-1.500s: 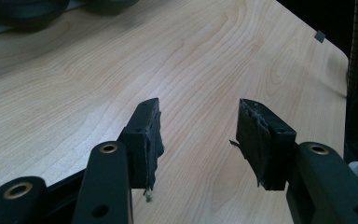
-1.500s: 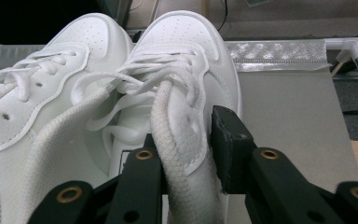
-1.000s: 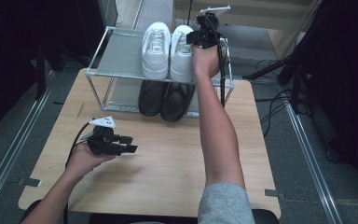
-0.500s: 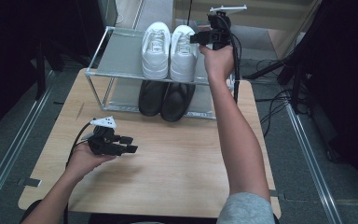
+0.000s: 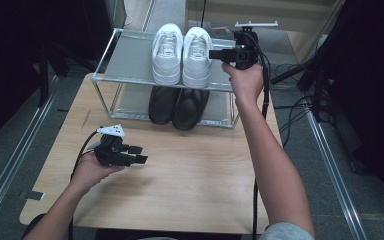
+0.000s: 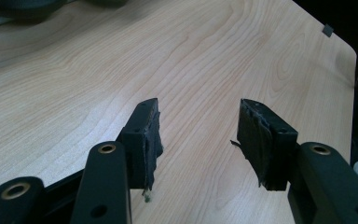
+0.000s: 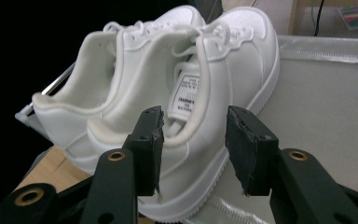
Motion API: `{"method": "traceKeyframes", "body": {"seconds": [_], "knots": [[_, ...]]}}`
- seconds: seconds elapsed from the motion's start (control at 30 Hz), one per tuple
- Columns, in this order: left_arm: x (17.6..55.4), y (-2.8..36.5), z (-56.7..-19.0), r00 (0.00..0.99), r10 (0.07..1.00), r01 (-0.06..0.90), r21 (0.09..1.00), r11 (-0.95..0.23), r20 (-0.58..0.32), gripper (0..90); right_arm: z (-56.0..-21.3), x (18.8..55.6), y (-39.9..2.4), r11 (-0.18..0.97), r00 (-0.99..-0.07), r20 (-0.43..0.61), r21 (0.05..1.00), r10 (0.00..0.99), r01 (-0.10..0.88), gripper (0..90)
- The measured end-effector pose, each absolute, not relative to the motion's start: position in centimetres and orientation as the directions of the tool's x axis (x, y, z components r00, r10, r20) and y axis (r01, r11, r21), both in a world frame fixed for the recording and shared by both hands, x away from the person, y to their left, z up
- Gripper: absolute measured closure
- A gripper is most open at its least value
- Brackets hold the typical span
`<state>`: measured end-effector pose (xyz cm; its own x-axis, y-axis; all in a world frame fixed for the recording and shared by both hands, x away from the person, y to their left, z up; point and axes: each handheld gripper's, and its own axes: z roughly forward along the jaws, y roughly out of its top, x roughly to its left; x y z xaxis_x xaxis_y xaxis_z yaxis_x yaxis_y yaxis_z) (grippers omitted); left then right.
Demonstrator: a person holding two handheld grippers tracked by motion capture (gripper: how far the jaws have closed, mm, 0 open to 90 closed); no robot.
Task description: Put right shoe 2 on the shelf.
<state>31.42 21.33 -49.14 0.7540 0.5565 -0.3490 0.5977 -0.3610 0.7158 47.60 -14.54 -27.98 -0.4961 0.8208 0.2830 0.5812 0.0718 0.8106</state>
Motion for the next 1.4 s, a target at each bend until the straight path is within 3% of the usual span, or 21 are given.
{"method": "traceKeyframes", "body": {"seconds": [0.23,0.73,1.4], "knots": [[31.7,21.3,-49.2,0.753,0.559,0.599,0.714,-0.362,-0.348,49.1,-29.4,46.1,-15.6,0.099,-0.524,0.256,0.824,0.812,0.557,56.1],[32.0,21.3,-49.3,0.751,0.559,0.605,0.707,-0.367,-0.352,48.4,-33.3,42.2,-17.3,0.187,-0.668,0.259,0.834,0.698,0.519,50.7],[32.3,21.5,-49.7,0.735,0.578,0.621,0.696,-0.360,-0.356,46.2,-41.2,37.0,-18.7,0.217,-0.734,0.270,0.842,0.624,0.494,49.4]]}}
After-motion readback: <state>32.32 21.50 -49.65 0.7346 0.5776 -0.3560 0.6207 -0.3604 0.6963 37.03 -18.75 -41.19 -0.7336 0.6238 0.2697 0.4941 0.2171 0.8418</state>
